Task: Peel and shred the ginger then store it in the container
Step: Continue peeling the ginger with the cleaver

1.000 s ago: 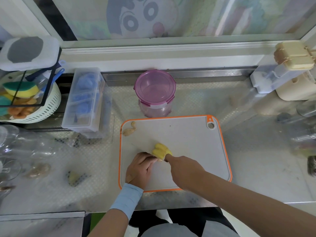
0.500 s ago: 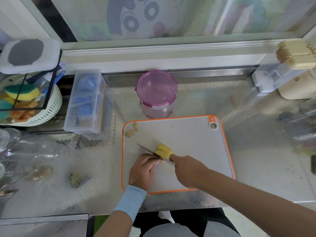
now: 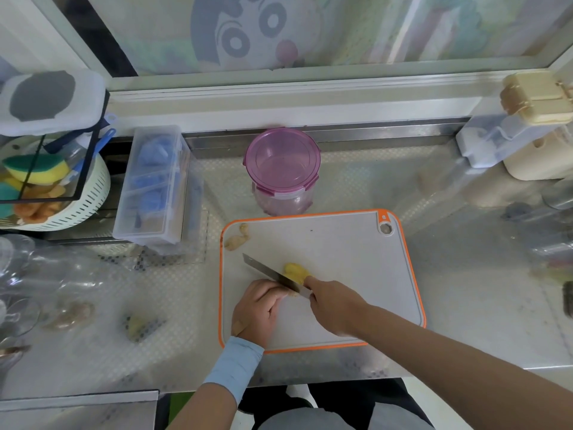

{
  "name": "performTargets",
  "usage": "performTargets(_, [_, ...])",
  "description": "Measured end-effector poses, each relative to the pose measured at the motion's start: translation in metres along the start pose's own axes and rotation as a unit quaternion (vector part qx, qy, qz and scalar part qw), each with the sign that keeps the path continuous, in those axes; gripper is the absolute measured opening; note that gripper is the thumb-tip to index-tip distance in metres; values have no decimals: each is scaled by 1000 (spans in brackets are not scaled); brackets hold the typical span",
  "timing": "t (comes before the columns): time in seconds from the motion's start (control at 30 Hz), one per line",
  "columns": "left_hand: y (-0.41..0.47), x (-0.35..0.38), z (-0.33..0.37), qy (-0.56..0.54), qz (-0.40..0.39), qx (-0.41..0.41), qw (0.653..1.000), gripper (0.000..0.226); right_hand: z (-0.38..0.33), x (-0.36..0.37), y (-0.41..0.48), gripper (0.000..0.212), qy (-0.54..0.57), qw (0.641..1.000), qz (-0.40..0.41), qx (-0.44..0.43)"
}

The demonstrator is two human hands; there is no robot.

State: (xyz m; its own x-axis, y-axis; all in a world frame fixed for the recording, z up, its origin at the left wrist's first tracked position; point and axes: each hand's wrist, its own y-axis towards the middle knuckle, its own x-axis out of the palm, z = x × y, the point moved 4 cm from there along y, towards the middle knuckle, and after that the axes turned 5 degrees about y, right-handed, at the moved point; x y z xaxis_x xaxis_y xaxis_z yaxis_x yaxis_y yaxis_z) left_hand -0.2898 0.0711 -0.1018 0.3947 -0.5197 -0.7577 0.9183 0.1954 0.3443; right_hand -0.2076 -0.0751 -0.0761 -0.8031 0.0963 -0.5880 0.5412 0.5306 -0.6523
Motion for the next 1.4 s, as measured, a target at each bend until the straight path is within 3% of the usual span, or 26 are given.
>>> performTargets(0.4, [-3,2,-2,-3,-22,9,1000,12,3,-6,0,41,29,999,-5,-12])
performTargets(0.6, [0,4,-3,19,-29,30,999,16,-8,-24,-8,25,70,997,-33,-10])
performTargets(0.9, [-5,8,-9,35,25,37,998,16,-20,-14,-42,57,-87,994,56,-30])
performTargets(1.0, [-6,9,-9,45,31,37,998,18,-21,-5,-54,63,-77,994,69,-25])
performTargets(1.17, [-3,3,-1,47,60,36,996,41,-18,-2,-61,67,-71,995,66,-13])
performTargets(1.4, [-3,2,1,60,61,35,996,41,-21,-4,-63,70,-90,993,68,-15])
